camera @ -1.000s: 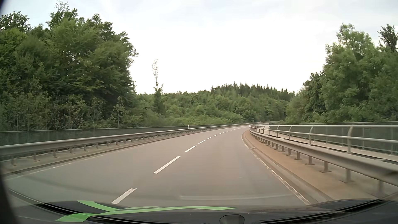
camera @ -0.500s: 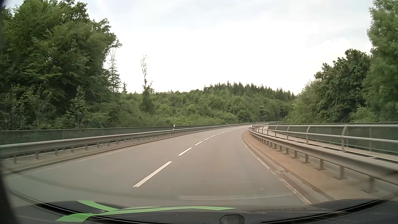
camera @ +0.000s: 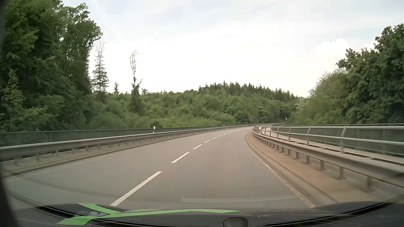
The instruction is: Follow the waypoints while adhering to traffic rules and regulations
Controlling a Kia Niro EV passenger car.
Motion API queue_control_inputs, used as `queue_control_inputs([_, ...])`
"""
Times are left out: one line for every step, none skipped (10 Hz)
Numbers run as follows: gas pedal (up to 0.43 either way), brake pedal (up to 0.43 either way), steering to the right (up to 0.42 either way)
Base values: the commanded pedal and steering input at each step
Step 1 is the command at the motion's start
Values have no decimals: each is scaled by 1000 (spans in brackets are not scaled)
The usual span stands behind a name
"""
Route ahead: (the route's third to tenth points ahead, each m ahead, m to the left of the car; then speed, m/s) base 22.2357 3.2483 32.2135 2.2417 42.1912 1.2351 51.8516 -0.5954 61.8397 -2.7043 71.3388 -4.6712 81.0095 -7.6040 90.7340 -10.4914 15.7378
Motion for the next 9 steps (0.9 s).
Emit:
queue_control_inputs([150, 0, 16])
queue_control_inputs([150, 0, 15])
queue_control_inputs([150, 0, 15])
queue_control_inputs([150, 0, 15])
queue_control_inputs([150, 0, 15])
queue_control_inputs([150, 0, 15])
queue_control_inputs([150, 0, 15])
queue_control_inputs([150, 0, 15])
queue_control_inputs([150, 0, 15])
